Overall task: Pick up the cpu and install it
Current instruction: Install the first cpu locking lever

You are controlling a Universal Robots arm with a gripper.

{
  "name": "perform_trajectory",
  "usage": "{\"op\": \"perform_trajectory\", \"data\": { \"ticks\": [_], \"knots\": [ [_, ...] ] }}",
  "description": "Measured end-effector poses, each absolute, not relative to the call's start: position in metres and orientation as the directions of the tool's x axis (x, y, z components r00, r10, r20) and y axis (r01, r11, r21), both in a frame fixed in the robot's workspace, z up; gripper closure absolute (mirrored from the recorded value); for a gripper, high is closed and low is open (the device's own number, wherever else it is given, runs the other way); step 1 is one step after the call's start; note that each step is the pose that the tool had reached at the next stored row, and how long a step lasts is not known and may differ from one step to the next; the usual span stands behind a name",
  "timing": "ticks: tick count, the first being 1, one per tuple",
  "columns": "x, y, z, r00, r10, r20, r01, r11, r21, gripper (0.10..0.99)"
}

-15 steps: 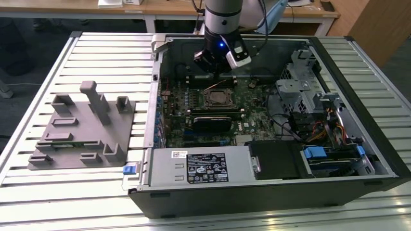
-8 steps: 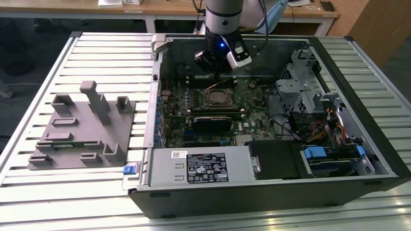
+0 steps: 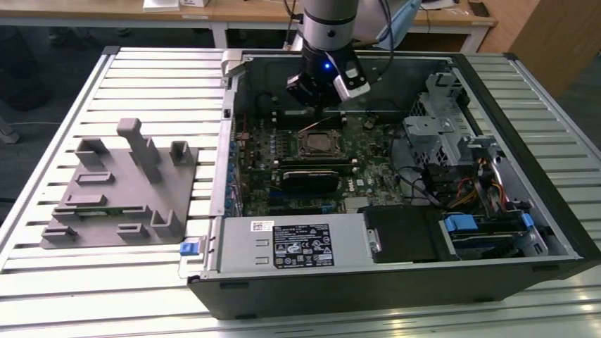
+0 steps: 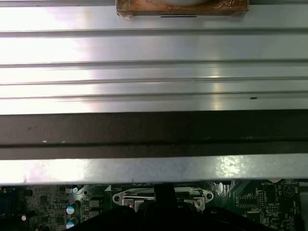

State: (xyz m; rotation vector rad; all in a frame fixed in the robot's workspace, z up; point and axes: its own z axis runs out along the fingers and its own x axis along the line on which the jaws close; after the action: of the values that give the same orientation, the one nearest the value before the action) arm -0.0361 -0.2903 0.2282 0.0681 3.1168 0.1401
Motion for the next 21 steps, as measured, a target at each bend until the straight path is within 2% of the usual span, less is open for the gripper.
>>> {"op": "perform_trajectory", "data": {
  "ticks": [21],
  "knots": [
    [-0.0323, -0.2871, 0.2253, -0.999, 0.044, -0.019, 0.042, 0.995, 0.090, 0.969]
  ]
}}
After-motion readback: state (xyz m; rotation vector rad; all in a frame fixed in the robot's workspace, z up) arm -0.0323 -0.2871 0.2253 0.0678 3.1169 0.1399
